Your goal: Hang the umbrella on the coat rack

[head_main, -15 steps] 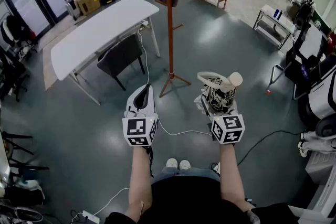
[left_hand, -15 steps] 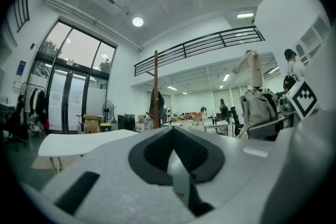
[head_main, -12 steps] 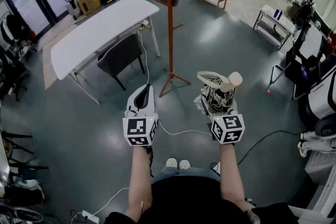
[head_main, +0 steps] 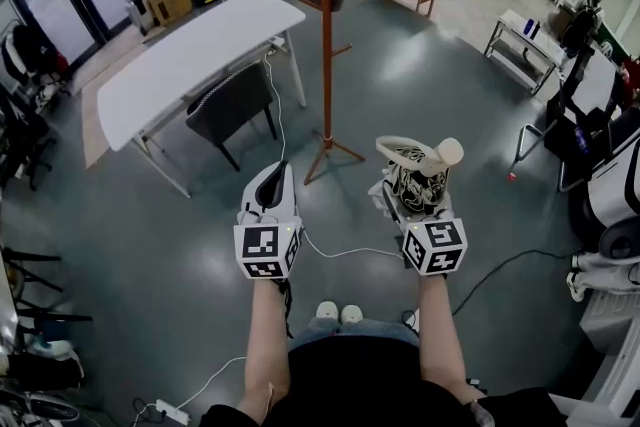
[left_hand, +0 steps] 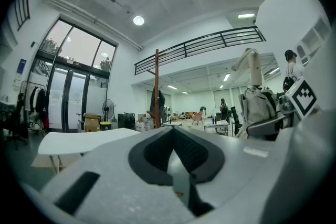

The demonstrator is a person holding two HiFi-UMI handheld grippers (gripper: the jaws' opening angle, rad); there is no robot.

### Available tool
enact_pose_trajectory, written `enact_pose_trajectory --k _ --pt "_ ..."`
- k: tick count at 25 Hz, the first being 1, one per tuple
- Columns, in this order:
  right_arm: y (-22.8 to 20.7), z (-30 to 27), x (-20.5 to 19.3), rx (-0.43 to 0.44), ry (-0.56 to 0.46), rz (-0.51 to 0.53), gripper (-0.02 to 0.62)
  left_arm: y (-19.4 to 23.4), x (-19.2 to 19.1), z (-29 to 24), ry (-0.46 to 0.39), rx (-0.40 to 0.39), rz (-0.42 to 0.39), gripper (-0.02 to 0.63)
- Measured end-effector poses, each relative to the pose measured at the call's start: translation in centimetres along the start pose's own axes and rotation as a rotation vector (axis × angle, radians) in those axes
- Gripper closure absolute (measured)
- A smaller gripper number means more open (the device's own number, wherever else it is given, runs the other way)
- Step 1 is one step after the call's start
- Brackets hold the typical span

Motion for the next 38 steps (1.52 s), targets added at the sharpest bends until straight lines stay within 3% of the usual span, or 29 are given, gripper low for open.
enact_pose_trajectory --k 10,24,38 --pt "0.9 -1.6 -0.3 0.025 0.0 -0.048 0.29 2.1 -1.0 -0.3 0.018 -0.005 0.016 0.598" --pt "3.1 -5.6 -0.4 0.018 0.011 -0.01 0.29 6.9 -3.0 -1.3 0.024 -0.014 0.033 0.598" --pt "0.4 -15.4 1.9 0.039 -0.021 -0.004 0.29 11.2 -3.3 -9.5 0.024 -0.012 0.0 0.598"
Point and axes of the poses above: the fingertips, and each gripper's own axes: z backward along the fingers, y to its left, x out of its top, the point moved 9 cm from there along z, backward along the fingers, and after that the axes turned 5 degrees about -x, right-handed, at the moved point
